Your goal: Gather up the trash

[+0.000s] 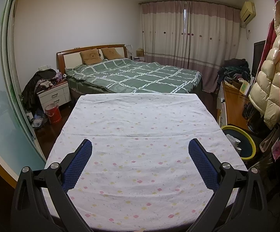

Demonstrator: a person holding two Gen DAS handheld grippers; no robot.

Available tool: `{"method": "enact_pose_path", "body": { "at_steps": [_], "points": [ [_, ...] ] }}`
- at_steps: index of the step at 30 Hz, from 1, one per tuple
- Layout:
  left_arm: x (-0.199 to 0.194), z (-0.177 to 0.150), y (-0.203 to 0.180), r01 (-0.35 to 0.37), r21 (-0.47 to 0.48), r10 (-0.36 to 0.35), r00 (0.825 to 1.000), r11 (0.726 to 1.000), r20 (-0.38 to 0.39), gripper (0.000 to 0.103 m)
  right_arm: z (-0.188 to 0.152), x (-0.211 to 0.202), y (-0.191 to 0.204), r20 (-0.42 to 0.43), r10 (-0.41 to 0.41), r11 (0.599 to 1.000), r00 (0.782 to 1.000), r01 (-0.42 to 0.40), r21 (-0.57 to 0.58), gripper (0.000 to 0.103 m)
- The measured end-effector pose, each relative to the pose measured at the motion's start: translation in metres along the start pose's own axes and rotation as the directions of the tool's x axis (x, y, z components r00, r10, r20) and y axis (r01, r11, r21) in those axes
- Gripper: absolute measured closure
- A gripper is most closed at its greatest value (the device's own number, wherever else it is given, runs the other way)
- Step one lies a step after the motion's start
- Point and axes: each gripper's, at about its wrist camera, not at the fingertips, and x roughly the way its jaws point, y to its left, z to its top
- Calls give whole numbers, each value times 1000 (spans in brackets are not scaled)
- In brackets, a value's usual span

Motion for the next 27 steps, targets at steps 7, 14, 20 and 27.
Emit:
{"method": "enact_pose_path", "body": {
  "at_steps": [7,14,20,27],
  "points": [
    [2,-1,0,-1,0,1,1000,1000,-7,5,0,1,3,-3,0,1000,1000,0,1,7],
    [3,-2,-1,-5,-6,5,1000,1000,-11,5,0,2,4,-5,2,1000,1000,-2,3,7],
    [4,-2,-1,-5,-5,5,1000,1000,-12,5,-1,2,5,-6,4,1000,1000,-4,2,7],
    [4,-3,0,-5,-5,5,1000,1000,-12,5,-1,3,6,-9,4,1000,1000,-4,3,7]
  ]
}}
